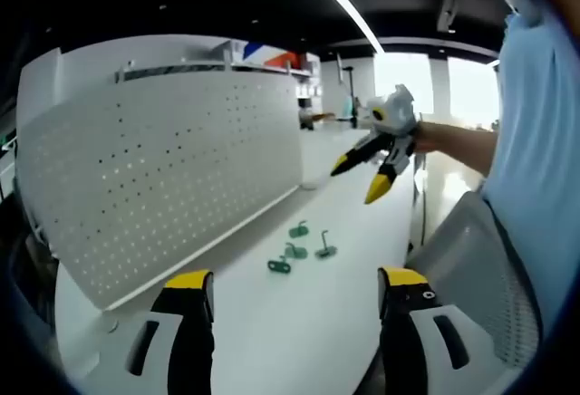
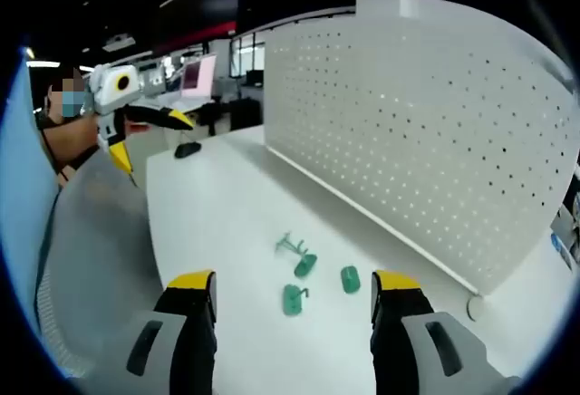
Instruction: Insert the hook assembly into the mounting plate slot until the hook locks in place.
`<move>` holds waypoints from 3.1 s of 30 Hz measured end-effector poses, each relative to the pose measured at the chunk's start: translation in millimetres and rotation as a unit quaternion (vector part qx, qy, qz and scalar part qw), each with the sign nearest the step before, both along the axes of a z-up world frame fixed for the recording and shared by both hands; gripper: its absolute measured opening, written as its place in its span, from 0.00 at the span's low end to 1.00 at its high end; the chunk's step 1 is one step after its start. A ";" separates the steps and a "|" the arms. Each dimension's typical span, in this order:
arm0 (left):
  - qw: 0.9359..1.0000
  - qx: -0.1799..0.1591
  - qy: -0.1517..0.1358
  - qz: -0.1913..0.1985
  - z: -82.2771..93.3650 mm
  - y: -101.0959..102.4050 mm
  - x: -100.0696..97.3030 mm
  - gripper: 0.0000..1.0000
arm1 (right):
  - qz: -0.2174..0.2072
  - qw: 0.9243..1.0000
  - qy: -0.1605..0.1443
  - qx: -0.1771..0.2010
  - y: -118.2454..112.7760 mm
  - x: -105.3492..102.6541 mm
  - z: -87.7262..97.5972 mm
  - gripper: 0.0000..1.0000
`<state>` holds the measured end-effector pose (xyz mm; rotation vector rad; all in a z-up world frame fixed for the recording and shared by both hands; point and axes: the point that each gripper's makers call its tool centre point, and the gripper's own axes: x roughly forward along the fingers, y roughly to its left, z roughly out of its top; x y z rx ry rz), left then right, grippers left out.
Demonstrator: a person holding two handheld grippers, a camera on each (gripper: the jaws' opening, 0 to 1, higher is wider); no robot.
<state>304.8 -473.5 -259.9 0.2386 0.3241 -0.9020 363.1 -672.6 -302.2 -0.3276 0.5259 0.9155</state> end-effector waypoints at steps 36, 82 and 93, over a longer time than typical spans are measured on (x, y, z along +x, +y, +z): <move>1.000 -0.014 0.002 0.018 -1.5 5.1 -5.9 0.73 | 0.019 0.994 0.105 -0.004 31.4 70.5 -48.6 0.24; 0.999 -0.017 0.004 0.035 -5.6 10.9 -14.8 0.72 | -0.026 0.958 0.283 -0.044 47.8 86.3 -117.4 0.06; 0.999 -0.018 0.010 0.040 -9.9 13.1 -15.0 0.71 | -0.033 0.945 0.323 -0.045 50.6 82.1 -126.8 0.05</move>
